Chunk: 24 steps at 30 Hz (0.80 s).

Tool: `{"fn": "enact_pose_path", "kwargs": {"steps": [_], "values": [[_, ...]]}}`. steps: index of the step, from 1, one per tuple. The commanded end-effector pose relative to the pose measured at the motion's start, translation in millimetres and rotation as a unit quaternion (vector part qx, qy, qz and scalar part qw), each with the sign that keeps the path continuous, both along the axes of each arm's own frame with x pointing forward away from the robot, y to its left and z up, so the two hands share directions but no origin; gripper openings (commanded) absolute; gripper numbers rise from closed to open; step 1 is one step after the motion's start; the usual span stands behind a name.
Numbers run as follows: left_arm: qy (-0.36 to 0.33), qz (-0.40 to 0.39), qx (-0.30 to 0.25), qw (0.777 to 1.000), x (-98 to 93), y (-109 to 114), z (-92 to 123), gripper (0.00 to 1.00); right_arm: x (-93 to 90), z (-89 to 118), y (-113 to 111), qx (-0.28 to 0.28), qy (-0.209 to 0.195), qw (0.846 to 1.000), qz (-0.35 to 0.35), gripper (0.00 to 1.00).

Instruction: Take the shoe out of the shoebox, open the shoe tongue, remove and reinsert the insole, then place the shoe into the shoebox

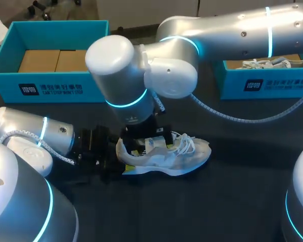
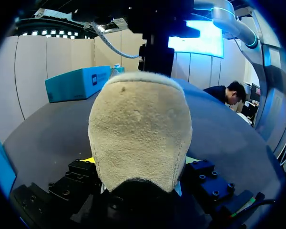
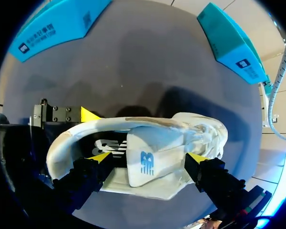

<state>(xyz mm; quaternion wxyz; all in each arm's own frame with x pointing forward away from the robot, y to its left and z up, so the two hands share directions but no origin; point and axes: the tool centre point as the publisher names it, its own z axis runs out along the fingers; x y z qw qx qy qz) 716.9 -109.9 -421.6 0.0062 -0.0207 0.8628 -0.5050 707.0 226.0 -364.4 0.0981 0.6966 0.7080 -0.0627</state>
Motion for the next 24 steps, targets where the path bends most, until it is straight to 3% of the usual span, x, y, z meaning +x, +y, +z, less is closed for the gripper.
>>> {"fn": "enact_pose_path", "kwargs": {"steps": [1, 10, 24], "values": [[0.0, 0.0, 0.001, 1.0, 3.2, -1, -3, 0.0, -4.0, -9, 11, -0.022, -0.009, 1.0, -0.014, 1.0], [0.0, 0.0, 0.001, 1.0, 3.2, -1, -3, 0.0, -7.5, -11, -1, -0.063, 0.008, 0.998, -0.017, 1.0], [0.0, 0.0, 0.001, 1.0, 3.2, -1, -3, 0.0, -11.8, 1, -27, -0.11, -0.004, 0.994, -0.025, 1.0]]}}
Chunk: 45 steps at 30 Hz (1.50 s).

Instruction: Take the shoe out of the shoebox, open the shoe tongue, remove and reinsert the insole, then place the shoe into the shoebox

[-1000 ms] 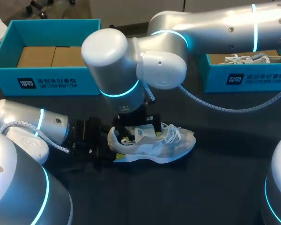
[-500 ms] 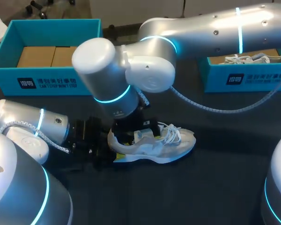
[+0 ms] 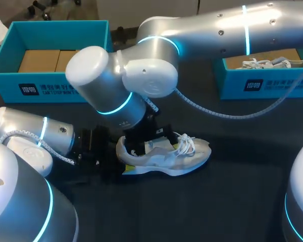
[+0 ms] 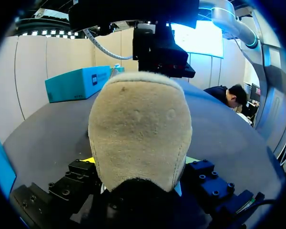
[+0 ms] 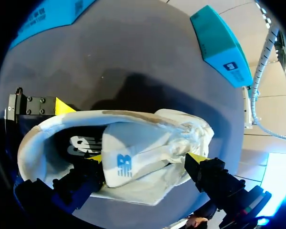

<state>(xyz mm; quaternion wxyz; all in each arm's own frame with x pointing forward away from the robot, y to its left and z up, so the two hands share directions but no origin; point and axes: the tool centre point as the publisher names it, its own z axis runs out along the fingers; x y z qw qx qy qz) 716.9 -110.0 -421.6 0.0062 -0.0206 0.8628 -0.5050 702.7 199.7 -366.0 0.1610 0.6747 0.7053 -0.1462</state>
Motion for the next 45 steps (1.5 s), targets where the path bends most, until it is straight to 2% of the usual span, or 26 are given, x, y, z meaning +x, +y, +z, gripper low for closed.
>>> {"fn": "enact_pose_path", "kwargs": {"steps": [1, 19, 20, 21, 23, 24, 25, 26, 29, 30, 35, 38, 39, 45], "values": [[0.0, 0.0, 0.001, 1.0, 3.2, 0, -3, 0.0, -7.4, 5, -2, -0.006, -0.023, 0.999, -0.034, 1.0], [0.0, 0.0, 0.001, 1.0, 3.2, 0, -3, 0.0, -4.0, 45, -26, 0.013, -0.07, 0.994, -0.08, 1.0], [0.0, 0.0, 0.001, 1.0, 3.2, 0, -3, 0.0, -3.9, 47, -27, 0.017, -0.073, 0.994, -0.083, 0.84], [0.0, 0.0, 0.001, 1.0, 3.2, 0, -3, 0.0, -3.8, 48, -28, 0.017, -0.074, 0.994, -0.083, 0.82], [0.0, 0.0, 0.001, 1.0, 3.2, 0, -3, 0.0, -3.6, 51, -30, 0.027, -0.082, 0.992, -0.089, 0.64], [0.0, 0.0, 0.001, 1.0, 3.2, 0, -3, 0.0, -3.5, 51, -31, 0.028, -0.083, 0.992, -0.09, 0.63], [0.0, 0.0, 0.001, 1.0, 3.2, 0, -3, 0.0, -3.3, 52, -32, 0.038, -0.088, 0.991, -0.093, 0.53], [0.0, 0.0, 0.001, 1.0, 3.2, 0, -3, 0.0, -3.0, 52, -33, 0.035, -0.087, 0.991, -0.093, 0.47], [0.0, 0.0, 0.001, 1.0, 3.2, 0, -3, 0.0, -2.2, 53, -38, 0.037, -0.089, 0.991, -0.097, 0.39], [0.0, 0.0, 0.001, 1.0, 3.2, 0, -3, 0.0, -2.2, 53, -40, 0.039, -0.092, 0.99, -0.101, 0.33], [0.0, 0.0, 0.001, 1.0, 3.2, 0, -3, 0.0, -2.4, 54, -45, 0.042, -0.095, 0.989, -0.105, 0.28], [0.0, 0.0, 0.001, 1.0, 3.2, 0, -3, 0.0, -2.2, 55, -50, 0.047, -0.099, 0.988, -0.108, 0.2], [0.0, 0.0, 0.001, 1.0, 3.2, 0, -3, 0.0, -2.1, 55, -53, 0.049, -0.1, 0.988, -0.111, 0.0], [0.0, 0.0, 0.001, 1.0, 3.2, 0, -3, 0.0, -2.6, 52, -61, 0.06, -0.102, 0.986, -0.12, 0.0]]}}
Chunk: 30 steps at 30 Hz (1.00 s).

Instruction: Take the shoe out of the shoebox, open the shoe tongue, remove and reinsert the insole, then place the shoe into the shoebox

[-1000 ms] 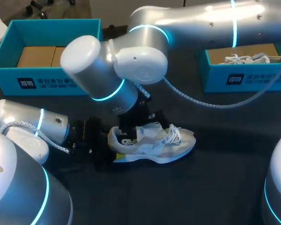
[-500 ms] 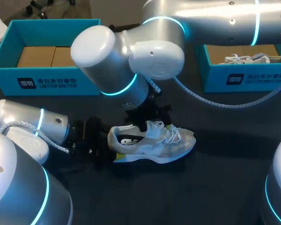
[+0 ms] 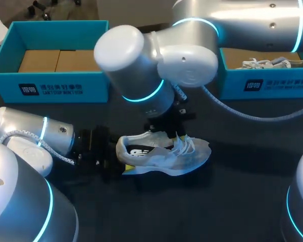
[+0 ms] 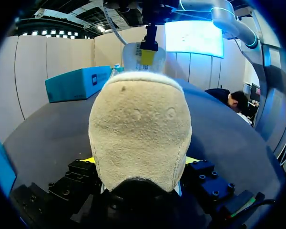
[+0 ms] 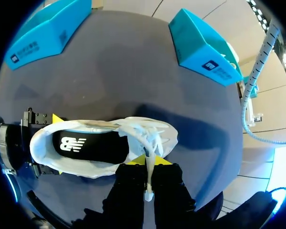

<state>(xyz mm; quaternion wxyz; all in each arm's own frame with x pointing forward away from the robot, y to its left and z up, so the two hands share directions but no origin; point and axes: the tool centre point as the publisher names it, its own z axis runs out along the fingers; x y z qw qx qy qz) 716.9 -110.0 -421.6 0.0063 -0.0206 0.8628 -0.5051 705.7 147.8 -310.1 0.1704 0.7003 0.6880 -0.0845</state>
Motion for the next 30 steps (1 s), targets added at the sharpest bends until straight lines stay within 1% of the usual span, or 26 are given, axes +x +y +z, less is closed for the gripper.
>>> {"fn": "enact_pose_path", "kwargs": {"steps": [1, 7, 16, 24, 30], "values": [[0.0, 0.0, 0.001, 1.0, 3.2, 0, -3, 0.0, -5.8, -5, -11, 0.029, -0.045, 0.993, -0.104, 0.0], [0.0, 0.0, 0.001, 1.0, 3.2, 0, -3, 0.0, -9.1, -13, -25, 0.038, -0.041, 0.991, -0.122, 0.0], [0.0, 0.0, 0.001, 1.0, 3.2, 0, -3, 0.0, -14.2, -41, -45, 0.043, -0.027, 0.989, -0.137, 0.0], [0.0, 0.0, 0.001, 1.0, 3.2, 0, -3, 0.0, -12.9, -64, -54, 0.046, -0.008, 0.989, -0.141, 0.0], [0.0, 0.0, 0.001, 1.0, 3.2, 0, -3, 0.0, -11.5, -72, -54, 0.051, -0.001, 0.988, -0.144, 0.0]]}}
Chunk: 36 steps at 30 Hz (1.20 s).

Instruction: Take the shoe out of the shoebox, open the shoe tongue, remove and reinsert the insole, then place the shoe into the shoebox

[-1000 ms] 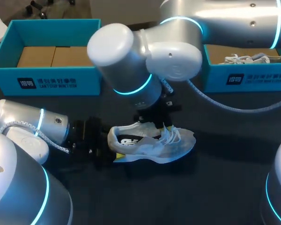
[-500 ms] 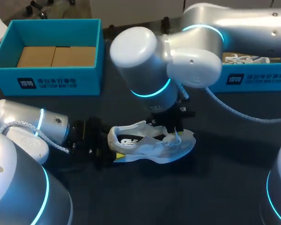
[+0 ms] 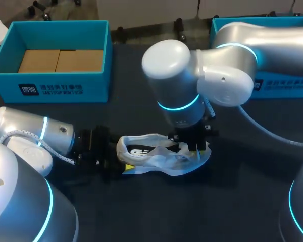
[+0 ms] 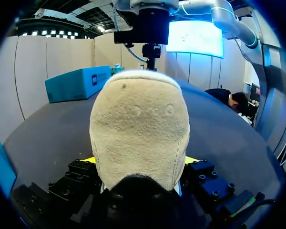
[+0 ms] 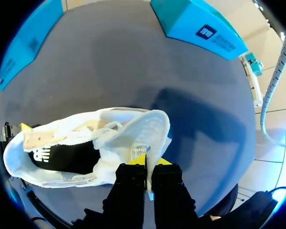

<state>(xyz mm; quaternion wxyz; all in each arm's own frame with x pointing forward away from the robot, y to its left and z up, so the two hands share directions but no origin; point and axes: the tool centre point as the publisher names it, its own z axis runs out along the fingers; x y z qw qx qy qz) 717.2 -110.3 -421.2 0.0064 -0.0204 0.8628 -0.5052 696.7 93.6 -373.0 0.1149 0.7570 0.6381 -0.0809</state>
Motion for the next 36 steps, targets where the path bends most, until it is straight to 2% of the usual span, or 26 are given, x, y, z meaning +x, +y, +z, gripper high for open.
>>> {"fn": "enact_pose_path", "kwargs": {"steps": [1, 2, 7, 8, 11, 13, 17, 20, 36], "values": [[0.0, 0.001, 0.002, 1.0, 3.0, 0, -3, 0.0, -2.1, -11, -1, 0.001, -0.019, 0.997, -0.069, 0.0], [0.0, 0.001, 0.002, 1.0, 3.0, 0, -3, 0.0, -1.9, -11, -1, 0.001, -0.019, 0.997, -0.07, 0.01], [0.0, 0.001, 0.002, 1.0, 3.0, 0, -3, 0.0, -1.6, -12, -1, 0.001, -0.014, 0.997, -0.074, 0.42], [0.0, 0.001, 0.002, 1.0, 3.0, 0, -3, 0.0, -1.6, -11, -1, 0.0, -0.014, 0.997, -0.076, 0.47], [0.0, 0.001, 0.002, 1.0, 3.0, 0, -3, 0.0, -1.7, -6, -2, -0.004, -0.019, 0.997, -0.079, 0.77], [0.0, 0.001, 0.002, 1.0, 3.0, 0, -3, 0.0, -0.9, -2, 0, -0.01, -0.019, 0.997, -0.076, 0.85], [0.0, 0.001, 0.002, 1.0, 3.0, 0, -3, 0.0, 2.5, 9, 5, -0.02, -0.028, 0.997, -0.069, 0.93], [0.0, 0.001, 0.002, 1.0, 3.0, 0, -3, 0.0, 7.4, 19, 9, -0.022, -0.04, 0.997, -0.062, 0.95], [0.0, 0.001, 0.002, 1.0, 3.0, 0, -3, 0.0, 22.4, 64, 31, -0.043, -0.089, 0.995, -0.031, 1.0]]}}
